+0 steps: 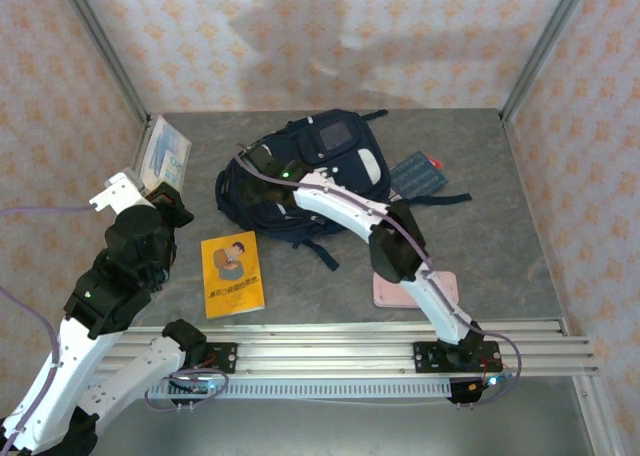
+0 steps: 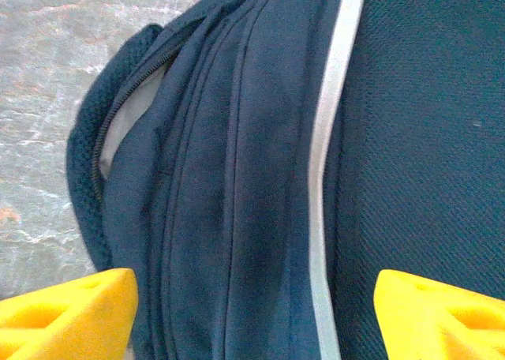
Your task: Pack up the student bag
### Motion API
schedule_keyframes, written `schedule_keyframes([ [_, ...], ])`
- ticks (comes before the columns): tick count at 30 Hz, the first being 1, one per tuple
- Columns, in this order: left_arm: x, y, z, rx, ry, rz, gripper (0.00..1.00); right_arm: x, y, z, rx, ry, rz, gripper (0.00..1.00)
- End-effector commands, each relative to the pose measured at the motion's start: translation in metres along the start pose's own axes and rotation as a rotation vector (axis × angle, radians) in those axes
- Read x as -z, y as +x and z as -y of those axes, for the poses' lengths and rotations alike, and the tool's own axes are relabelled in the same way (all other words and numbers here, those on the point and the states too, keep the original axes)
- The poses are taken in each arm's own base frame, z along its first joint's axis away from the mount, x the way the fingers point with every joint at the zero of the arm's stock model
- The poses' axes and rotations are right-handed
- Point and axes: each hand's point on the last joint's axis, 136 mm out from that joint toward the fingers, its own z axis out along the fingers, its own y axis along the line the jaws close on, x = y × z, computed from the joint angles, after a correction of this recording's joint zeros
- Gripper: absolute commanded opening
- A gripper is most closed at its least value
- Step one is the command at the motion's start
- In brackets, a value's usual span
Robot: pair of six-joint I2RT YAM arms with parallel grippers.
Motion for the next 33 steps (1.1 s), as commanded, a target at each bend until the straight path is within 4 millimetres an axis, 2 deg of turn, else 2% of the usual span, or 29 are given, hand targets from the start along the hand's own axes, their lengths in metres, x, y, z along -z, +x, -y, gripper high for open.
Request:
schedule_keyframes([
  [1,0.002,-0.009,-0.007,-0.009,-0.031,0.045,0.00,-0.011,0.010,0.010,0.046,0.050,-0.065,0.82],
  [5,-0.003,-0.001,-0.004,-0.003,-0.021,0.030,0.00,-0.029,0.016,0.013,0.059,0.093,-0.065,0.75],
  [8,-0.004,0.001,-0.003,0.002,-0.013,0.027,0.00,-0.035,0.018,0.025,0.072,0.165,-0.051,0.61],
  [11,-0.005,0.002,-0.002,0.000,-0.013,0.025,0.00,-0.040,0.020,0.028,0.093,0.191,-0.050,0.39],
  [12,-0.006,0.003,-0.002,0.000,-0.013,0.024,0.00,-0.039,0.020,0.027,0.095,0.187,-0.050,0.29],
  [13,-0.006,0.003,-0.002,0.000,-0.011,0.023,0.00,-0.037,0.018,0.027,0.092,0.184,-0.046,0.17],
  [15,-0.007,0.005,-0.001,-0.002,-0.008,0.019,0.00,-0.027,0.009,0.024,0.087,0.172,-0.024,0.00],
  [19,-0.007,0.009,0.006,-0.008,0.025,-0.012,0.00,0.013,-0.024,0.015,0.045,0.057,0.047,0.00],
  [21,-0.009,0.010,0.011,-0.019,0.035,-0.028,0.00,0.037,-0.042,0.018,-0.025,-0.015,0.083,0.00],
  [23,-0.009,0.011,0.013,-0.029,0.034,-0.039,0.00,0.059,-0.057,0.026,-0.109,-0.109,0.105,0.00],
  [27,-0.008,0.007,0.018,-0.037,0.049,-0.046,0.00,0.099,-0.075,0.040,-0.214,-0.315,0.090,0.00],
  [31,-0.008,0.003,0.025,-0.045,0.061,-0.060,0.00,0.134,-0.091,0.064,-0.342,-0.520,0.077,0.00],
  [33,-0.009,0.006,0.029,-0.043,0.073,-0.076,0.00,0.145,-0.096,0.081,-0.395,-0.566,0.074,0.00],
])
